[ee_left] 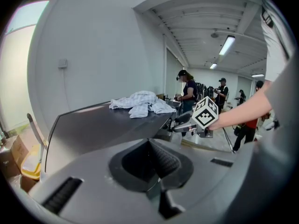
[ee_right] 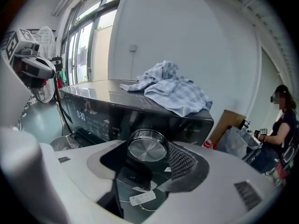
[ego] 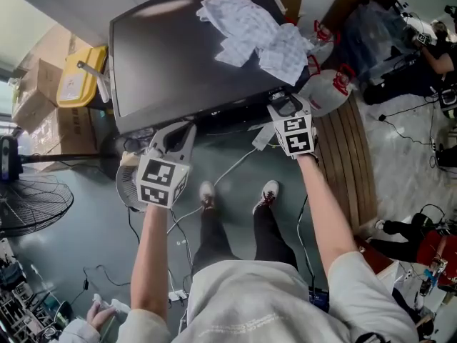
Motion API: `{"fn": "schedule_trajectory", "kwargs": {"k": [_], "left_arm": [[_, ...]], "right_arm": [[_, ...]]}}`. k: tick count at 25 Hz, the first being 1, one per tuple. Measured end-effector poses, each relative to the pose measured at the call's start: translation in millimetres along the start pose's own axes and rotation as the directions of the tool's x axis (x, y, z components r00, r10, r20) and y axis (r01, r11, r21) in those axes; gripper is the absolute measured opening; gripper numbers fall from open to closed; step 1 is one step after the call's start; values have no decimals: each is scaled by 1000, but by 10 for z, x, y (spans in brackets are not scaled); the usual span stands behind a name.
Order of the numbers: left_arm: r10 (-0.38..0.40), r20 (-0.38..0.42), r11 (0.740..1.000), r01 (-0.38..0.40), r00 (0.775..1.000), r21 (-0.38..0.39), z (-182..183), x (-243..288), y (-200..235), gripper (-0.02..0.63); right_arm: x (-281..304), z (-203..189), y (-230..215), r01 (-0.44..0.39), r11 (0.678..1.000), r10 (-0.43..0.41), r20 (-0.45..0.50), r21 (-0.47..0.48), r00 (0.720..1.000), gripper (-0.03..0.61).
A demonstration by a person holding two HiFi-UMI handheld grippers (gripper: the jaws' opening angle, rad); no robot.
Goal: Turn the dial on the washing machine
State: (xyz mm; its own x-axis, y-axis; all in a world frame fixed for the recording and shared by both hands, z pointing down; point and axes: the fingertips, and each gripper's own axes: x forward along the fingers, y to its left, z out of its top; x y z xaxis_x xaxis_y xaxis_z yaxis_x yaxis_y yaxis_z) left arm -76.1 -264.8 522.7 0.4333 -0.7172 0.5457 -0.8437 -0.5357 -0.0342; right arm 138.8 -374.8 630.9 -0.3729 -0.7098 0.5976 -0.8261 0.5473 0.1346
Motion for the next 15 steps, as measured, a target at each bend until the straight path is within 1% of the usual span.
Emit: {"fn": "schedule_trajectory", "kwargs": {"k": [2,4,6,10,12,15], "left_arm": [[-1,-5,1000,1,1000,-5,-48,-3,-14,17],[1,-9,1000,-1,1000,7,-72,1,-23,17],[1,-10,1000,-1,1000,27,-80,7,-42,17],[-8,-4,999,8,1000,34,-58,41,-77,17],[-12,-1,999,12,1000,37,-45,56,-93,17],[-15,1,999,15,1000,45,-28,64,-114,17]], "right_arm": [[11,-2,-19,8,1000,-8,0,-4,1000,278],[19,-9,-29,7,1000,-7,-7,1,1000,272],[17,-10,-28,-5,999,6,-9,33,1000,270],[21,-20,-41,-29,995,30,-10,96,999,268],[26,-33,-60,-44,987,45,-3,153,999,268],[22,-41,-84,-85,959,85,11,269,996,270]]}}
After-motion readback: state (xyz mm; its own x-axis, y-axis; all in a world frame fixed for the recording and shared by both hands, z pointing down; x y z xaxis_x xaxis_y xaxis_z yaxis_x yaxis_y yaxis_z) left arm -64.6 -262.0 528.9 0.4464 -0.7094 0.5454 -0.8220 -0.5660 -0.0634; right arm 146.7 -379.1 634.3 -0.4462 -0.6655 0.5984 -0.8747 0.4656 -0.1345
